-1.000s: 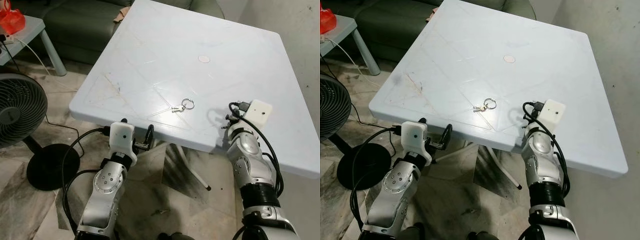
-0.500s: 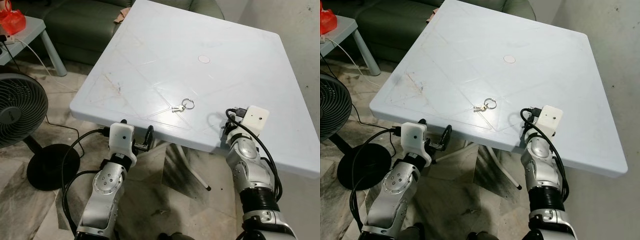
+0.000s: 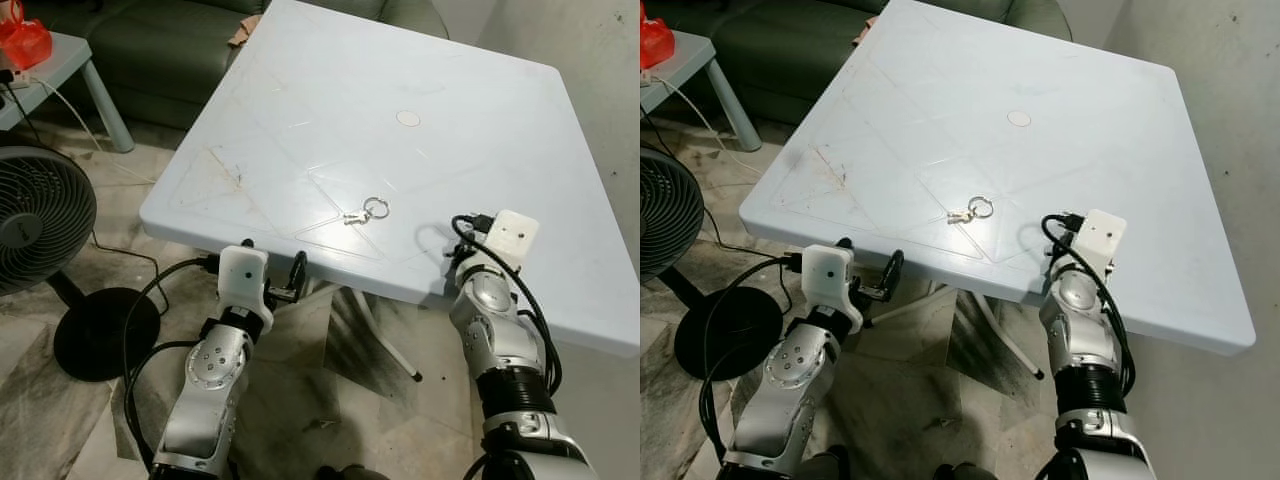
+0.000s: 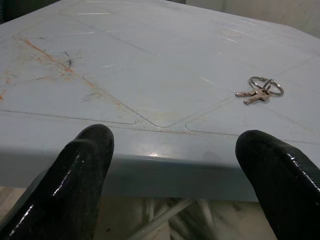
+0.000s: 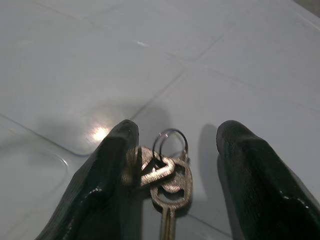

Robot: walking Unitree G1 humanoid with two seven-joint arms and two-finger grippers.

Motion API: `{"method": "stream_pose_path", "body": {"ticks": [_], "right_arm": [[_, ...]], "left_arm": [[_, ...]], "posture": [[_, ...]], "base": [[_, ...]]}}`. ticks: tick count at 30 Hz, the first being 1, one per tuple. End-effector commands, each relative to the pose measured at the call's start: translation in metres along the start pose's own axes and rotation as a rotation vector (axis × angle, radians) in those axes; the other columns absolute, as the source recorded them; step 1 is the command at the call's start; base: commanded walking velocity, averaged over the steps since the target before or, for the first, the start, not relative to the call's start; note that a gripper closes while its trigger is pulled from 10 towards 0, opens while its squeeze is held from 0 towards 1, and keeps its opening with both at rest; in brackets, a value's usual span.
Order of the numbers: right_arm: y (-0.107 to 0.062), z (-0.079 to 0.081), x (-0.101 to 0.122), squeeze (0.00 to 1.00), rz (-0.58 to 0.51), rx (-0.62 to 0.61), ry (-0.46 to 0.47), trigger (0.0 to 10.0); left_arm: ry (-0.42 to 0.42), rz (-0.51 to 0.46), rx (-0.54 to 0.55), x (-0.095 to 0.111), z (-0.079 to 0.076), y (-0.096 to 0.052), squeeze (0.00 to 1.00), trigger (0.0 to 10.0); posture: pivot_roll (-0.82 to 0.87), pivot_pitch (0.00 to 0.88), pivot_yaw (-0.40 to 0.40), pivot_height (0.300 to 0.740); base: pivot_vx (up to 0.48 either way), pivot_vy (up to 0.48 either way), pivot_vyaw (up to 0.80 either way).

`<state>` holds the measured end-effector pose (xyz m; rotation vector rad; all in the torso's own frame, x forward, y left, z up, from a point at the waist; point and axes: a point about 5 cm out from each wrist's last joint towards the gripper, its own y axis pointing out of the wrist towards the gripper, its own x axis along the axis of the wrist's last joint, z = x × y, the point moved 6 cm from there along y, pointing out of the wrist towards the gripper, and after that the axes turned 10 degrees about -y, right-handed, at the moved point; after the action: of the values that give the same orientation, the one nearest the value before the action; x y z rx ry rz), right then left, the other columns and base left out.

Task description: Hang keys on a hook

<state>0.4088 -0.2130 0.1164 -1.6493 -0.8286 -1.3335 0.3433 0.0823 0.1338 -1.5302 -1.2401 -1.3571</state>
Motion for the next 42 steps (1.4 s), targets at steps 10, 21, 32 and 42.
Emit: {"method": "stream_pose_path", "body": {"ticks": [10, 21, 32, 42], "right_arm": [[0.002, -0.005, -0.017, 0.0, 0.083, -0.026, -0.028, 0.0], [0.002, -0.001, -0.017, 0.0, 0.075, 0.012, 0.025, 0.0], [0.002, 0.001, -0.012, 0.0, 0.062, 0.021, 0.022, 0.0], [0.002, 0.007, -0.002, 0.0, 0.032, 0.045, 0.044, 0.0]], "left_arm": [[0.004, 0.006, -0.003, -0.002, -0.003, -0.003, 0.0, 10.0], [0.005, 0.004, 0.0, -0.001, -0.002, -0.003, 0.0, 10.0], [0.007, 0.0, 0.005, -0.001, -0.002, -0.002, 0.0, 10.0], [0.006, -0.006, 0.005, -0.001, -0.003, -0.001, 0.0, 10.0]], "posture": [[0.1, 0.2, -0.138, 0.74], [0.1, 0.201, -0.139, 0.74], [0.1, 0.196, -0.145, 0.74], [0.1, 0.189, -0.149, 0.74]], "base": [[0.0, 0.0, 0.0], [0.0, 0.0, 0.0], [0.0, 0.0, 0.0], [0.0, 0.0, 0.0]]}}
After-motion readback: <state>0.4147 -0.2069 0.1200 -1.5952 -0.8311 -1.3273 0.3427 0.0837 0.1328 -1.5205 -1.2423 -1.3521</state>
